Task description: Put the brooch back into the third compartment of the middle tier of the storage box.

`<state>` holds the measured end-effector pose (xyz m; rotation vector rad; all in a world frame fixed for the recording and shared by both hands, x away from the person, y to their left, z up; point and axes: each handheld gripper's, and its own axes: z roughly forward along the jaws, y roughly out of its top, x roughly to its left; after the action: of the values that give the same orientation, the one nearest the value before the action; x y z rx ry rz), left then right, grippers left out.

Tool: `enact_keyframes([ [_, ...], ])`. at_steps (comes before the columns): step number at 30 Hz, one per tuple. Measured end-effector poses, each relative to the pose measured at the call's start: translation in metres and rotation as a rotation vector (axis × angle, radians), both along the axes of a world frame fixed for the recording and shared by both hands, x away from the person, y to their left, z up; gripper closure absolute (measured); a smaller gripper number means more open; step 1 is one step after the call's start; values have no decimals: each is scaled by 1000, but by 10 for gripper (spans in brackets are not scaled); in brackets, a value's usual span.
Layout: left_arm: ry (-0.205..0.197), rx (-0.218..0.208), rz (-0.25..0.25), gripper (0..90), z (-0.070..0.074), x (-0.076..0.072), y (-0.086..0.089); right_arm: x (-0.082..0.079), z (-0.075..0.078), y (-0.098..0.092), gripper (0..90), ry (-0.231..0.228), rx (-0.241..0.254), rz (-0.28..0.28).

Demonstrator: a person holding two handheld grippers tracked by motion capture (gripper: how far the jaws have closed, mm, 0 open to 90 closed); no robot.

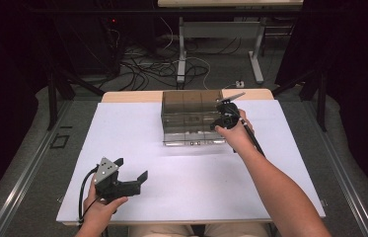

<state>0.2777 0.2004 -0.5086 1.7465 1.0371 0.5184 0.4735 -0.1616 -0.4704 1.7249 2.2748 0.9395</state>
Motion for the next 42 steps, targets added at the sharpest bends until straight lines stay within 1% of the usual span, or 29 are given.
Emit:
enact_keyframes([
  [3, 0, -1, 0, 9, 0, 0, 0, 0, -1, 0, 824, -1, -7, 5],
  [4, -3, 7, -1, 9, 0, 0, 0, 0, -2, 0, 824, -1, -3, 3],
  [6, -3, 7, -1, 9, 0, 0, 0, 0, -2, 0, 823, 3, -6, 6],
  [8, -3, 6, 0, 9, 0, 0, 0, 0, -4, 2, 823, 2, 4, -1],
  [9, 0, -1, 1, 9, 0, 0, 0, 0, -4, 1, 823, 4, -3, 4],
  [12, 0, -1, 0, 9, 0, 0, 0, 0, -6, 2, 824, 14, 3, -7],
  [13, 0, -1, 0, 10, 0, 0, 0, 0, -7, 2, 823, 6, -2, -2],
  [15, -3, 6, -1, 9, 0, 0, 0, 0, -8, 2, 823, 8, -5, 2],
  [16, -3, 6, -1, 10, 0, 0, 0, 0, -8, 2, 823, 8, -5, -6],
  [17, -3, 6, -1, 9, 0, 0, 0, 0, -8, 2, 823, 15, -7, -2],
  [18, 0, -1, 0, 10, 0, 0, 0, 0, -9, 2, 823, 9, -10, 1],
  [20, 0, -1, 0, 10, 0, 0, 0, 0, -10, 2, 824, 6, -12, 3],
  [21, -1, -2, 0, 9, 0, 0, 0, 0, -10, 3, 823, 12, -9, -4],
  [22, -1, -1, 1, 10, 0, 0, 0, 0, -10, 3, 823, 15, -13, 5],
  [27, 1, -2, 1, 10, 0, 0, 0, 0, -11, 3, 823, 10, -20, 0],
  [28, 1, -1, 1, 10, 0, 0, 0, 0, -11, 3, 822, 3, -12, 0],
  [29, 0, 0, 0, 10, 0, 0, 0, 0, -11, 3, 820, 12, -22, 3],
  [31, 2, -5, 1, 9, 0, 0, 0, 0, -11, 3, 817, 11, -19, 12],
  [34, 1, -1, -1, 9, 0, 0, 0, 0, -11, 3, 784, 8, -30, 13],
  [36, 1, 0, -1, 10, 0, 0, 0, 1, -11, 2, 769, 8, -18, 20],
  [38, 1, 1, -1, 10, 0, 0, 0, 1, -11, 3, 761, 7, -27, 21],
  [42, 1, 8, -2, 10, 0, 1, 0, 0, -11, 4, 704, -5, -29, 32],
])
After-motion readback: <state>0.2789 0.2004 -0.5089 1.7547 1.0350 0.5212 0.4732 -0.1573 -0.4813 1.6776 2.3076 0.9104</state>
